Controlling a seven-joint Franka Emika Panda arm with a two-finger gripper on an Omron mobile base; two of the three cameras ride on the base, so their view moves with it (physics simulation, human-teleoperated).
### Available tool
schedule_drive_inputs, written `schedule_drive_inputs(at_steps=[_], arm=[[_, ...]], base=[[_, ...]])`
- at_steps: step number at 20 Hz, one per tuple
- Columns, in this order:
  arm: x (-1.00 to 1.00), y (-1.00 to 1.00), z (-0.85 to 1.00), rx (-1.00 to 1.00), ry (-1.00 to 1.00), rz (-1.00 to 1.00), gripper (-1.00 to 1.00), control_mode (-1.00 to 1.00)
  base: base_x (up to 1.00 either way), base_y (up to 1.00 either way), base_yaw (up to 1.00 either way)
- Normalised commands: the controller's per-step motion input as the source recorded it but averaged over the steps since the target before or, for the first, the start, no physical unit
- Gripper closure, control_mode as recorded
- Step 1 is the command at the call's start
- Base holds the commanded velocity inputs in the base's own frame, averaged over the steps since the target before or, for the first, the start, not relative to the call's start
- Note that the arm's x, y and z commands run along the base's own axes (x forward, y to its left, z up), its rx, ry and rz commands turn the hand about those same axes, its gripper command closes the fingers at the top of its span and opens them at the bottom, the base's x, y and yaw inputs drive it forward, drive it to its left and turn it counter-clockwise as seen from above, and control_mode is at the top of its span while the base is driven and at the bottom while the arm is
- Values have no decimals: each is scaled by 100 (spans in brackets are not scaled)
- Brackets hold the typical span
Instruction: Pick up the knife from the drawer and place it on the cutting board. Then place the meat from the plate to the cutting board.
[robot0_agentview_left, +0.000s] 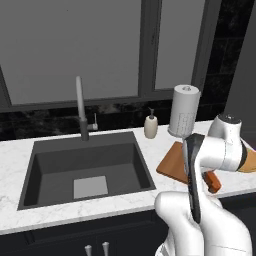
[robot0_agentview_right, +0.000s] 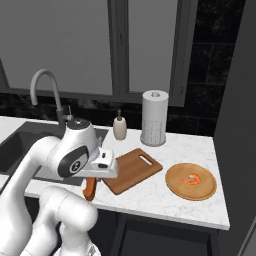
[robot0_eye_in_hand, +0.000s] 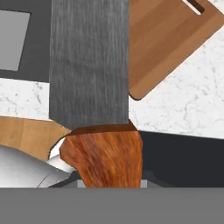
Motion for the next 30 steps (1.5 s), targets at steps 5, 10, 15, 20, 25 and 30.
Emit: schedule_drive_inputs(at_steps=[5,10,15,20,25,30], arm=[[74,9,-18,0,0,0,100,-100],[64,0,-29,0,0,0,100,-100],[44,-1,-39,0,0,0,100,-100],[33,-21,-26,0,0,0,100,-100],[28,-28,-30,0,0,0,100,-100],[18,-29,-32,1,0,0,100,-100]], base=[[0,0,0],[0,0,0],[0,0,0],[0,0,0],[0,0,0],[0,0,0]])
